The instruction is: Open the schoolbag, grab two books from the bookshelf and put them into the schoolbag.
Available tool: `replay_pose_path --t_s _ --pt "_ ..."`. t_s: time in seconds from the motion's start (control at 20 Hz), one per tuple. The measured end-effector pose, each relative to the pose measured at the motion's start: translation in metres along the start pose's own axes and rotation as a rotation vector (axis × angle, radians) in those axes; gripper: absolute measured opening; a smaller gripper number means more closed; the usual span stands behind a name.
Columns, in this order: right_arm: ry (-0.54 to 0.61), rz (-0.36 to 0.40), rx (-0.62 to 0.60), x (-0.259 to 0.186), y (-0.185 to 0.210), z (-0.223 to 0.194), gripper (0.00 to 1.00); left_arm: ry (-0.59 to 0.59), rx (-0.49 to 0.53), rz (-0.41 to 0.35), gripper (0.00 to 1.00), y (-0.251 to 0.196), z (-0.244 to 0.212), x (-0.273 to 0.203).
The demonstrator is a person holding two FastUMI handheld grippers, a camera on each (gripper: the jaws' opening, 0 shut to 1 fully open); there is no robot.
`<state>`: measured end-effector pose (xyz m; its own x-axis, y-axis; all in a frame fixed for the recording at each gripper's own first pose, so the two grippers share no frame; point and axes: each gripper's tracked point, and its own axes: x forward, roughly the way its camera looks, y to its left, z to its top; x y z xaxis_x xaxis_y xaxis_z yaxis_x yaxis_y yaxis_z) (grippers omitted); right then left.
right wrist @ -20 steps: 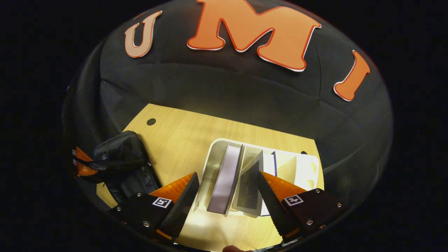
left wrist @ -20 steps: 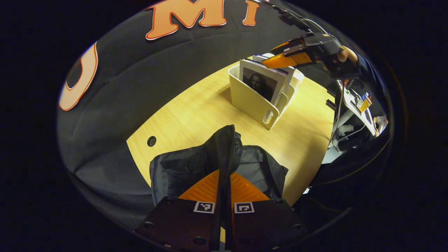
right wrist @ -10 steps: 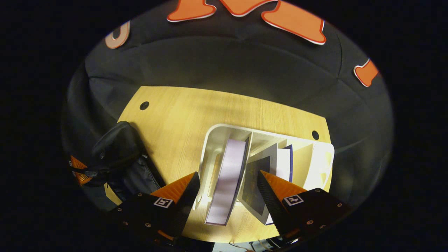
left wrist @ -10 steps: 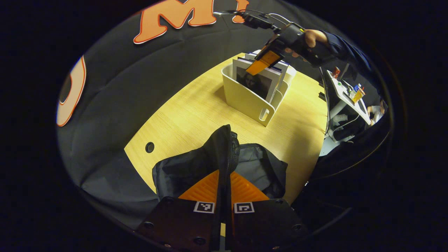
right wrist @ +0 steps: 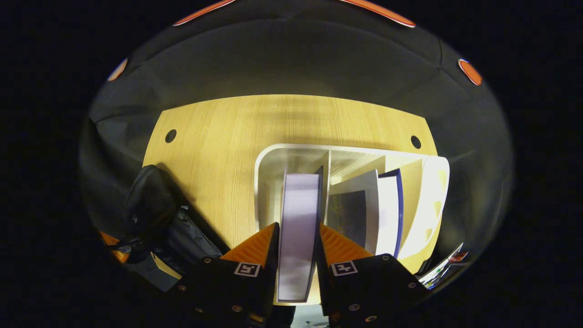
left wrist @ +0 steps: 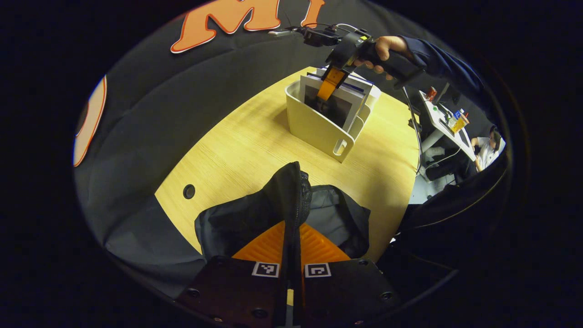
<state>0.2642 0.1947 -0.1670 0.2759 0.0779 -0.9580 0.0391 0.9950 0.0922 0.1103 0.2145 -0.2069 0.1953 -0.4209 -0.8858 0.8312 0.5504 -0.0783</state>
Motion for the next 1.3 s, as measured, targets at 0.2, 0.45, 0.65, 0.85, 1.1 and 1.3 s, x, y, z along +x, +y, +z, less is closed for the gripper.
replay_pose_path --t_s 0.2,0.45,0.65,0.85,1.1,1.3 --pt "-0.015 0.008 0.048 -0.005 0.003 -0.009 0.36 -0.012 0.007 -0.027 0.06 0.003 0.0 0.004" --pt "-0.083 0.048 0.145 -0.043 0.001 -0.029 0.34 -0.029 0.047 -0.064 0.06 -0.003 0.0 0.002" --pt "-0.128 0.066 0.188 -0.072 -0.001 -0.056 0.33 -0.05 0.034 -0.088 0.06 -0.004 -0.002 0.004" --pt "-0.179 0.094 0.217 -0.097 -0.005 -0.084 0.32 -0.068 0.029 -0.097 0.06 -0.006 -0.003 0.005" --pt "-0.243 0.139 0.269 -0.118 -0.007 -0.114 0.31 -0.083 -0.006 -0.095 0.06 -0.01 -0.001 0.006" --pt "-0.278 0.195 0.326 -0.128 -0.006 -0.143 0.3 -0.086 -0.001 -0.09 0.06 -0.016 -0.001 0.008"
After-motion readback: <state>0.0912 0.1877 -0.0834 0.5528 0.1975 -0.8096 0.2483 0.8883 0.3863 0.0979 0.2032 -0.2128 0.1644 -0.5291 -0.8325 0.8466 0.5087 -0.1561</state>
